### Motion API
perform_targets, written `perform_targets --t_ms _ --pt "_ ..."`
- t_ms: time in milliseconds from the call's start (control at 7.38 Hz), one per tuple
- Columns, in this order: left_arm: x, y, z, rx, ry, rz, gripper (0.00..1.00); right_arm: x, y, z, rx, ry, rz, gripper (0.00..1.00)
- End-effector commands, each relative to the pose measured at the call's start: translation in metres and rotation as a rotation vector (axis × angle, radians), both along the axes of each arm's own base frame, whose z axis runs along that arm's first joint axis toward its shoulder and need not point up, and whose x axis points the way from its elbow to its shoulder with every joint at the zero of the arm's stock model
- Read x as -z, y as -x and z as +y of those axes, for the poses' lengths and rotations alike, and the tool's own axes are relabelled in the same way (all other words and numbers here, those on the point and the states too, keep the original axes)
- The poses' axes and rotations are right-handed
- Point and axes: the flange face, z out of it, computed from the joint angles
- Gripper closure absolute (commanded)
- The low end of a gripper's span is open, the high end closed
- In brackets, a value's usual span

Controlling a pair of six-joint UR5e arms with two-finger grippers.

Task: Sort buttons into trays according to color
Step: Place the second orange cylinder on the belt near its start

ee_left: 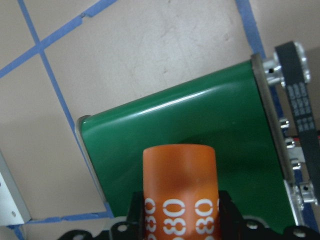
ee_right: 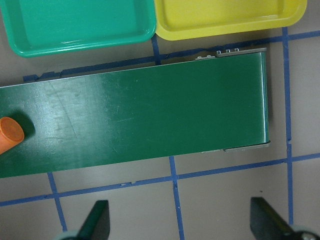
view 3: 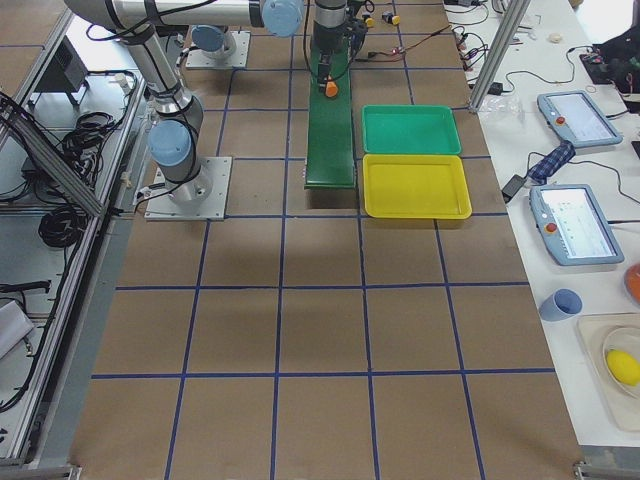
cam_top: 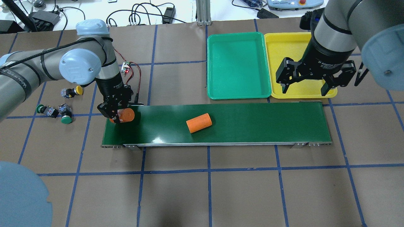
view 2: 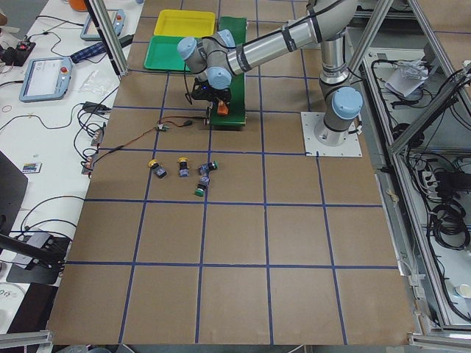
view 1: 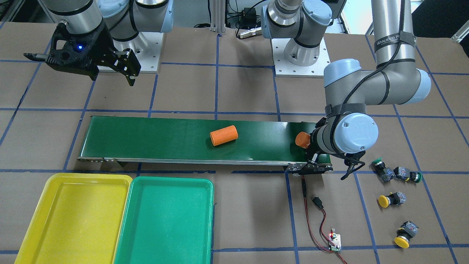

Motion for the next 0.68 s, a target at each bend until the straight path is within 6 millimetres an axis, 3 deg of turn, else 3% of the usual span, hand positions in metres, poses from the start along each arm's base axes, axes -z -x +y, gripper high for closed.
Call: perform_targets --t_ms 0,135,271,406,542 --pt "-0.010 0.001 -0.001 0.031 0.026 -0.005 0.07 -0.001 0.000 0.000 0.001 0.003 -0.004 0.00" --pt "-0.026 -0.003 -0.004 0.115 0.045 0.030 0.02 0.001 0.000 0.000 0.001 0.000 -0.001 0.00" --pt "-0.036 -0.018 -0.009 0.241 0.056 0.077 0.00 -0.001 0.000 0.000 0.001 0.004 -0.002 0.00" --pt "-0.048 -0.068 -0.017 0.315 0.071 0.125 0.00 0.000 0.000 0.000 0.002 0.000 -0.001 0.00" --pt "-0.052 -0.136 -0.021 0.409 0.091 0.202 0.00 0.001 0.001 0.000 0.002 -0.005 -0.001 0.00"
